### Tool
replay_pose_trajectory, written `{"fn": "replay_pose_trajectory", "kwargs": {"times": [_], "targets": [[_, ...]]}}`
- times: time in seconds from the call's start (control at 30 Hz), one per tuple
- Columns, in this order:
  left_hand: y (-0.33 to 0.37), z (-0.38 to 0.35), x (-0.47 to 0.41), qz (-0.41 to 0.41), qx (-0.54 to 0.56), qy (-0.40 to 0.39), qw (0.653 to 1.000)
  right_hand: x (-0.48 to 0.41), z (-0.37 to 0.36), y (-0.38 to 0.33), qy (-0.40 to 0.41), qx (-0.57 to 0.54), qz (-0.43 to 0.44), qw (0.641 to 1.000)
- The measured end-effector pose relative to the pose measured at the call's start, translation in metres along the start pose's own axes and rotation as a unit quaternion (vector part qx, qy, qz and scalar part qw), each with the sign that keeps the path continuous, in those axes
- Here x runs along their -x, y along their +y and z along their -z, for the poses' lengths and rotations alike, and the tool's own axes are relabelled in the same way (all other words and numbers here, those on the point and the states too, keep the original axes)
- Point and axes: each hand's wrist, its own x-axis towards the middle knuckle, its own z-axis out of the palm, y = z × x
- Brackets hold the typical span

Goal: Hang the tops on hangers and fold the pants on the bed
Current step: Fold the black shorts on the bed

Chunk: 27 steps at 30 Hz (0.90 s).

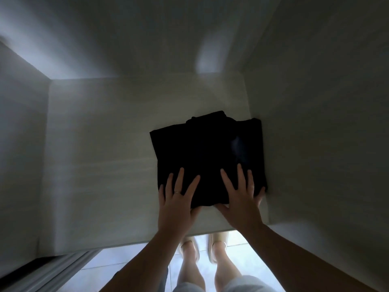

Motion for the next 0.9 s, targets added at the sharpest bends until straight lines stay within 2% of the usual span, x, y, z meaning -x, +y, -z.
{"fn": "replay_pose_trajectory", "kwargs": {"times": [0.2,0.57,0.73,0.9], "targets": [[0.001,0.016,-0.055,0.013,-0.006,0.039,0.999,-0.054,0.025,-0.008,0.032,-0.012,-0.006,0.999],[-0.001,0.063,-0.148,0.025,-0.024,0.038,0.999,-0.139,0.083,-0.016,0.042,0.002,0.008,0.999],[0.001,0.064,-0.143,0.026,-0.034,0.032,0.999,-0.135,0.085,-0.015,0.042,0.004,0.014,0.999],[0.008,0.060,-0.100,0.040,-0.017,0.017,0.999,-0.095,0.078,-0.016,0.018,-0.013,0.005,1.000]]}}
